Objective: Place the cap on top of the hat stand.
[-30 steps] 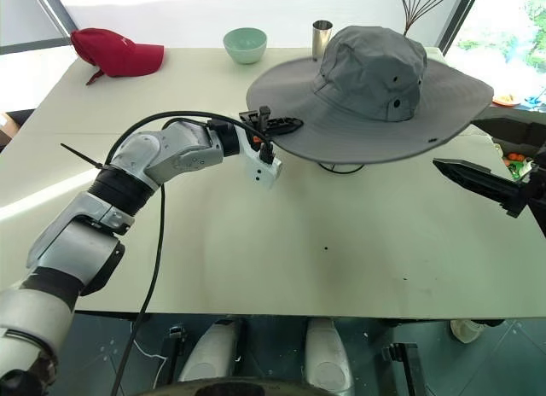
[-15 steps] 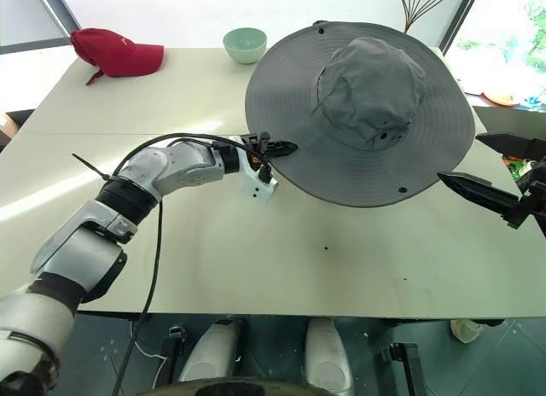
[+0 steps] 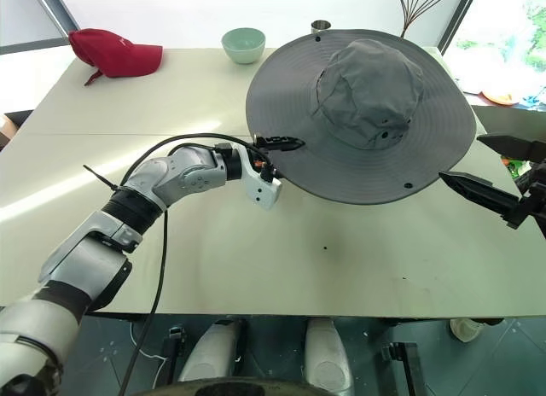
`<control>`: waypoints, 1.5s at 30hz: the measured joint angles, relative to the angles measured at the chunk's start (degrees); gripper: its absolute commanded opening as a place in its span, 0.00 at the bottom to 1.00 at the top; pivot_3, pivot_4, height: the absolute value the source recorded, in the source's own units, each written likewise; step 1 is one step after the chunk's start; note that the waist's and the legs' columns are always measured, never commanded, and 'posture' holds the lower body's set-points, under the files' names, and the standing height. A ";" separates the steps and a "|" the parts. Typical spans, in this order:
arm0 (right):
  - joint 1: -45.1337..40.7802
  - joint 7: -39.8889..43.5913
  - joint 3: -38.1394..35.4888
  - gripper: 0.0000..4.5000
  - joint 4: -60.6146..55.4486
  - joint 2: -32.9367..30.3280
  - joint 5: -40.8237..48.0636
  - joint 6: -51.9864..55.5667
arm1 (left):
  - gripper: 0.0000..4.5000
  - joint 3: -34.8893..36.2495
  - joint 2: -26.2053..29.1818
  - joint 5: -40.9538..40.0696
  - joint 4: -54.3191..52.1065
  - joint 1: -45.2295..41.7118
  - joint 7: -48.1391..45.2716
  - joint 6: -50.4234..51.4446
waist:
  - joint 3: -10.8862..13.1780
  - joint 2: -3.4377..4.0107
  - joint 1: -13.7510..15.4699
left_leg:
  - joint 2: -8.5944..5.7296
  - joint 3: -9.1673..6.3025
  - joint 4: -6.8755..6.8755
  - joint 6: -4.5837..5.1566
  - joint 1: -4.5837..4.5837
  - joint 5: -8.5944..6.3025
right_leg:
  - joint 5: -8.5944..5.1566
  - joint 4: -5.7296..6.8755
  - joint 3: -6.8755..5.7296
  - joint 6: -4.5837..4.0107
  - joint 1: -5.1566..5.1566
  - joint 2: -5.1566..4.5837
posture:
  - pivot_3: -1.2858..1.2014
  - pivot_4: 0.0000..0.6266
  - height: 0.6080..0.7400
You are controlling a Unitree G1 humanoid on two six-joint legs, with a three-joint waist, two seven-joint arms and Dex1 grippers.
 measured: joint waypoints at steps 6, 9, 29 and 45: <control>2.54 -0.29 1.39 1.00 -0.48 0.13 -3.55 -3.16 | 0.99 3.80 3.89 -3.35 -7.17 3.71 -1.64 -0.26 | -0.01 0.01 -0.10 | 0.01 0.00 -0.01 0.00 0.02 0.00 | 0.00 0.01 0.00 0.00 0.00 0.00 | 0.52 0.24 1.00; 6.31 0.77 2.58 1.00 -2.51 0.19 -6.88 -5.49 | 0.99 7.38 8.66 -12.18 -11.02 6.99 -8.20 1.96 | -0.01 0.04 -0.28 | 0.02 0.00 -0.02 0.00 0.02 0.00 | 0.00 0.04 0.01 0.00 -0.03 0.01 | 0.52 0.24 1.00; 8.13 -9.39 25.21 1.00 -12.85 4.67 -39.54 -36.54 | 0.99 36.69 30.47 -81.92 -38.87 22.14 -51.93 74.87 | -0.02 0.00 -1.19 | 0.10 -0.01 0.02 0.00 0.08 0.00 | -0.02 0.09 -0.01 -0.03 0.08 0.06 | 0.52 0.24 1.00; -6.58 -23.74 41.42 0.01 5.91 5.51 -62.75 -58.68 | 1.00 39.78 28.64 -85.18 -41.75 21.61 -47.14 80.77 | -0.02 0.01 -1.77 | 0.10 0.00 -0.01 0.00 0.09 -0.01 | -0.03 0.09 0.01 -0.06 0.01 0.08 | 0.52 0.24 1.00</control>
